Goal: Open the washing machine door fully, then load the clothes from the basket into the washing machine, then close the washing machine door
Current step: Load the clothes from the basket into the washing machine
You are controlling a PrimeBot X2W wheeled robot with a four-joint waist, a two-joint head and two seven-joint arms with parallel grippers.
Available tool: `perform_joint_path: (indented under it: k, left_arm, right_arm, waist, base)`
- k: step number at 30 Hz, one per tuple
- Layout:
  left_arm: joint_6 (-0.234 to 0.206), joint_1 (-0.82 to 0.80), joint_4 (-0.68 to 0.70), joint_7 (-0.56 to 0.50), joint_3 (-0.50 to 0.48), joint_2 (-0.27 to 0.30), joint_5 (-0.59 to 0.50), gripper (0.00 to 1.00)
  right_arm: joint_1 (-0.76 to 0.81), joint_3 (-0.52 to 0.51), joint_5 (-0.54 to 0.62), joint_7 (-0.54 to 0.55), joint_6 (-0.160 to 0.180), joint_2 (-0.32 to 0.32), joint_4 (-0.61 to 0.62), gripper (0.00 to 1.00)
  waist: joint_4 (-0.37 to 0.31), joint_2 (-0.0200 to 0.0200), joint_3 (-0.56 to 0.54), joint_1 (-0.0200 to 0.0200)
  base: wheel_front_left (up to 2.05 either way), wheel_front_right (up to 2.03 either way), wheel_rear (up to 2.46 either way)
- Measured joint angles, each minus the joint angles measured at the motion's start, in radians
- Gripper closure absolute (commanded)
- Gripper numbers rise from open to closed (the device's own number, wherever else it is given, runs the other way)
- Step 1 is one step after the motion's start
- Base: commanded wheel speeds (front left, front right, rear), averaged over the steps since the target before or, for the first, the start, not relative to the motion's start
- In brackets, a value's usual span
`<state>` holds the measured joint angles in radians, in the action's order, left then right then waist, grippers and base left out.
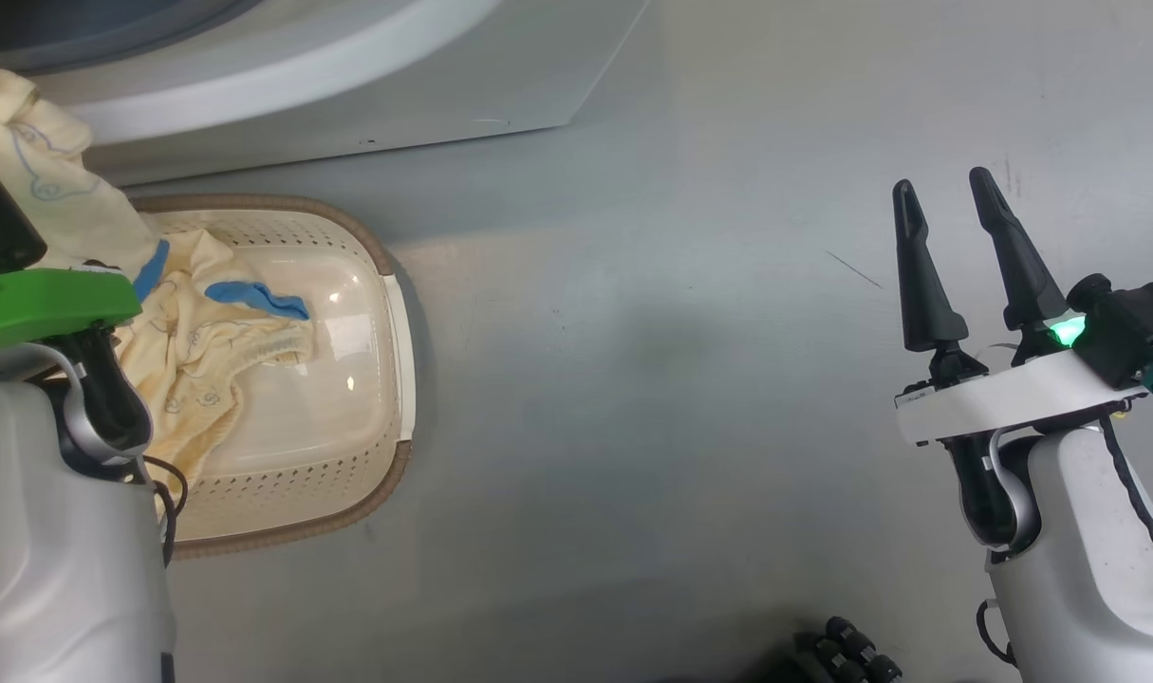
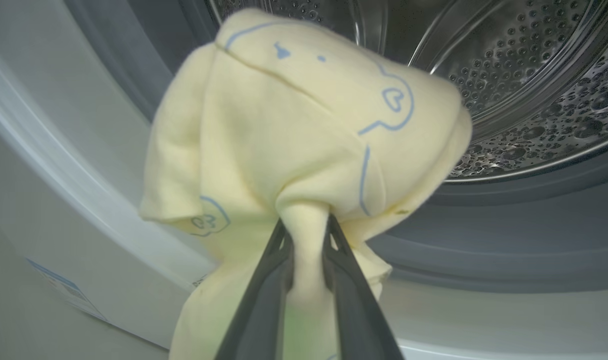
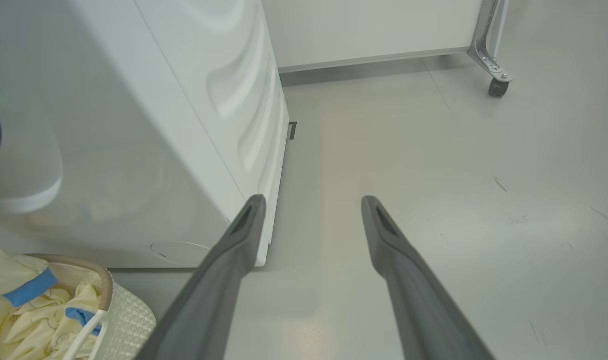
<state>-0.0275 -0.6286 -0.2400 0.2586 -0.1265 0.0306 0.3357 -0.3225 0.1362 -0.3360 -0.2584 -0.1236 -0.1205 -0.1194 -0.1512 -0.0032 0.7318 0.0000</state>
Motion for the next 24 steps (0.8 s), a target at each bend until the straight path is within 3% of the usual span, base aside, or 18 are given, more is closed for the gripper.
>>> perform_joint_path:
  k: [10,16,24]
  left_arm:
    - [0.004,-0.002,0.101,0.0,0.067,-0.001,-0.038,1.0]
    - [-0.003,-0.084,0.037,-0.009,0.084,0.007,-0.084,1.0]
    - [-0.029,-0.261,-0.066,-0.067,0.066,0.076,-0.122,1.0]
  right_arm:
    - [0.002,0.012,-0.009,0.0,0.0,0.016,-0.011,0.0]
    - [0.007,0.037,-0.018,0.0,0.0,0.029,-0.019,0.0]
    - [0.03,0.07,-0.025,0.0,0.0,0.034,-0.034,0.0]
  waist:
    - [-0.016,0.0,-0.024,0.0]
    - [-0.045,0.0,-0.035,0.0]
    - [-0.087,0.0,-0.047,0.0]
  base:
    - [0.0,0.0,0.0]
    - [0.0,0.0,0.0]
    - [0.0,0.0,0.0]
